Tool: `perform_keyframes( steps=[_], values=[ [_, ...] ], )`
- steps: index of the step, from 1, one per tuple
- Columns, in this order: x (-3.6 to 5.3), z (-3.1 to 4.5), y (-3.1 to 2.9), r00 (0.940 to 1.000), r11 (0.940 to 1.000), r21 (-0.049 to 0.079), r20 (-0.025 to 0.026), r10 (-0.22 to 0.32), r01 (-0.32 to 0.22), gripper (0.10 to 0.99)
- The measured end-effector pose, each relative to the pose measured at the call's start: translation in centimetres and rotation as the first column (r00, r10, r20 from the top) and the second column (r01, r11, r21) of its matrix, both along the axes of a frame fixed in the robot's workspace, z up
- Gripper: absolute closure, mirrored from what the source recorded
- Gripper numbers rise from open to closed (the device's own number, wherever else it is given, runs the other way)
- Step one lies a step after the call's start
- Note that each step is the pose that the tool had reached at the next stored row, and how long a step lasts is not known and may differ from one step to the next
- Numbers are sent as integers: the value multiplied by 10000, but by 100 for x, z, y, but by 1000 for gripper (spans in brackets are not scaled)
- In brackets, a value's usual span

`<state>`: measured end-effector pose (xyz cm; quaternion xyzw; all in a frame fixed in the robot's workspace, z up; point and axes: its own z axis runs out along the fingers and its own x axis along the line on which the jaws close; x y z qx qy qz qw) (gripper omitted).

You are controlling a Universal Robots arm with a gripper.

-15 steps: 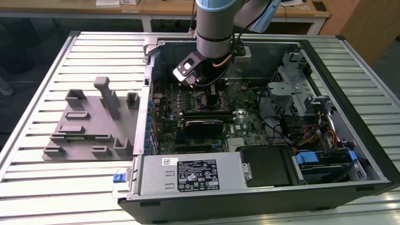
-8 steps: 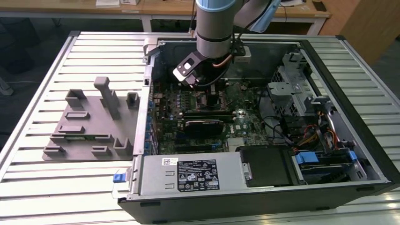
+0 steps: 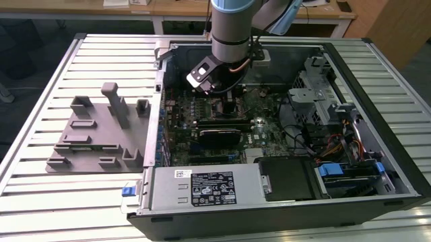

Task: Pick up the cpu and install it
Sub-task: 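Place the cpu into insertion slot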

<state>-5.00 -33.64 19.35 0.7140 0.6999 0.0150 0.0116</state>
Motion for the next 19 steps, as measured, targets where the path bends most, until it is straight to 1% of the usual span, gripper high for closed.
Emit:
perform_keyframes(
  steps=[5,6,7,9,10,12,19],
  values=[
    [0,7,-5,10000,10000,14,-4,0,0,553],
    [-1,1,-12,10000,10000,15,-6,5,-5,553],
    [-1,-28,-17,10000,10000,6,-10,41,-41,553],
    [-1,-31,-17,10000,10000,13,-6,42,-42,553],
    [-1,-31,-17,10000,10000,27,-7,42,-42,553],
    [-1,-30,-18,10000,9999,117,-6,43,-43,553],
    [-1,-31,-17,10000,9999,130,-6,41,-41,553]
  ],
)
